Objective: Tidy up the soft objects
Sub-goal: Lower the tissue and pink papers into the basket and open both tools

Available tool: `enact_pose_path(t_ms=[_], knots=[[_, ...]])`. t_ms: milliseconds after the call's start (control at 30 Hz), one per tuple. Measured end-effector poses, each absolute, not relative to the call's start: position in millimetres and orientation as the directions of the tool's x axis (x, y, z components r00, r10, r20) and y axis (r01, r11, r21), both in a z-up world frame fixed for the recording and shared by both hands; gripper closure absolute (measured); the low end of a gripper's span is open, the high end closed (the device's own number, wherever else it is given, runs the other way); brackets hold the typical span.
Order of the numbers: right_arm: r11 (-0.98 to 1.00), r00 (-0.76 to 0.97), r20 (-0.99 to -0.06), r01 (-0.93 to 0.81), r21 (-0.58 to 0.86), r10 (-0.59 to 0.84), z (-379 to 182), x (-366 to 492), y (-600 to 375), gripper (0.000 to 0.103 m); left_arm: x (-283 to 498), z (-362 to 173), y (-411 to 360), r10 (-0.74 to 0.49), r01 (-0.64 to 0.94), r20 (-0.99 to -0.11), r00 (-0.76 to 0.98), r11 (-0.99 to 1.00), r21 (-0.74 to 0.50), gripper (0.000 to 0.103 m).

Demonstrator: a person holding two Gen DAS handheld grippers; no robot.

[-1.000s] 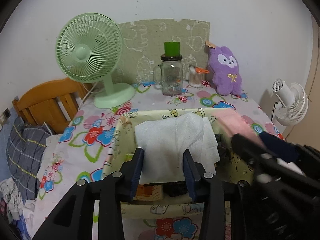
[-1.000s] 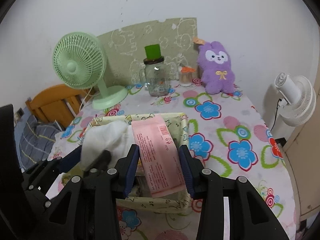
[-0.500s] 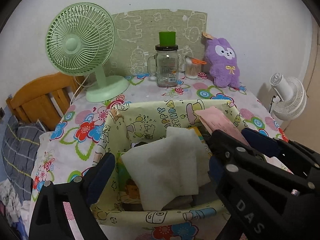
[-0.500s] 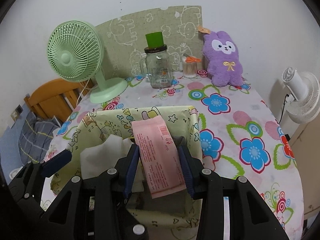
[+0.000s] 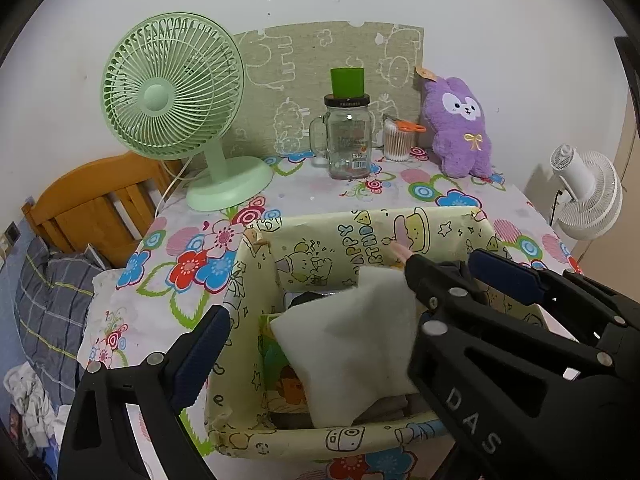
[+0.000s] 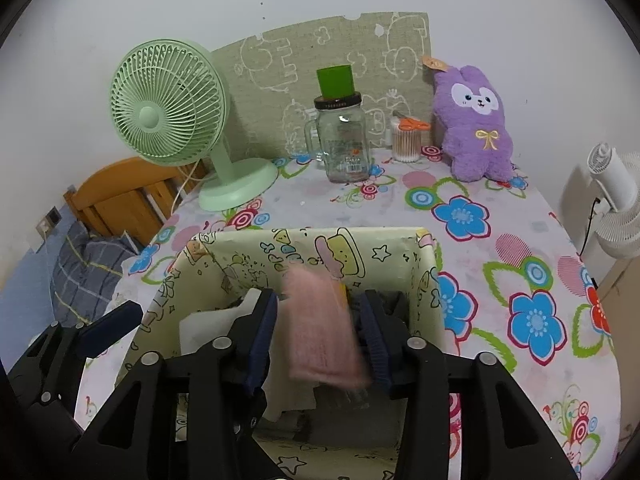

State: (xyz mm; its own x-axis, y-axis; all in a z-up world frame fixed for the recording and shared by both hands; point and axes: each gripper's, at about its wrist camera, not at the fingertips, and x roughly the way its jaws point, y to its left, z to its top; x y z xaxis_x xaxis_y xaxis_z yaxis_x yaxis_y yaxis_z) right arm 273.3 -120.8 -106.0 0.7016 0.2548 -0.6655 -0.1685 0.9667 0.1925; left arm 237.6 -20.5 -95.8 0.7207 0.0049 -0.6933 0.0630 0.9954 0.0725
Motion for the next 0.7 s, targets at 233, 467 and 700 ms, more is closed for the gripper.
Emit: enact_pose_path(t_ms=[233, 467, 700], knots=[[0.964, 0.691, -0.677, -0.122, 0.238, 0.255, -104.1, 264.3, -128.5, 0.014, 229.6, -91.7, -24.5, -0.01, 0.076, -0.686, 0.728, 0.995, 0.066, 0.005], [0.967, 0.683, -0.69, -0.107, 0.23, 0.24, -94.6, 249.1, -132.3, 0.014, 214.2, -82.8, -26.4, -0.02, 0.081, -0.671, 0.741, 0.995, 0.059, 0.005], [0.976, 0.713, -0.671, -0.09, 0.2, 0.203, -78.5, 226.0, -135.2, 0.014, 195.5, -69.2, -27.9, -0.029, 0.088, -0.644, 0.764, 0.994, 0.06, 0.004]])
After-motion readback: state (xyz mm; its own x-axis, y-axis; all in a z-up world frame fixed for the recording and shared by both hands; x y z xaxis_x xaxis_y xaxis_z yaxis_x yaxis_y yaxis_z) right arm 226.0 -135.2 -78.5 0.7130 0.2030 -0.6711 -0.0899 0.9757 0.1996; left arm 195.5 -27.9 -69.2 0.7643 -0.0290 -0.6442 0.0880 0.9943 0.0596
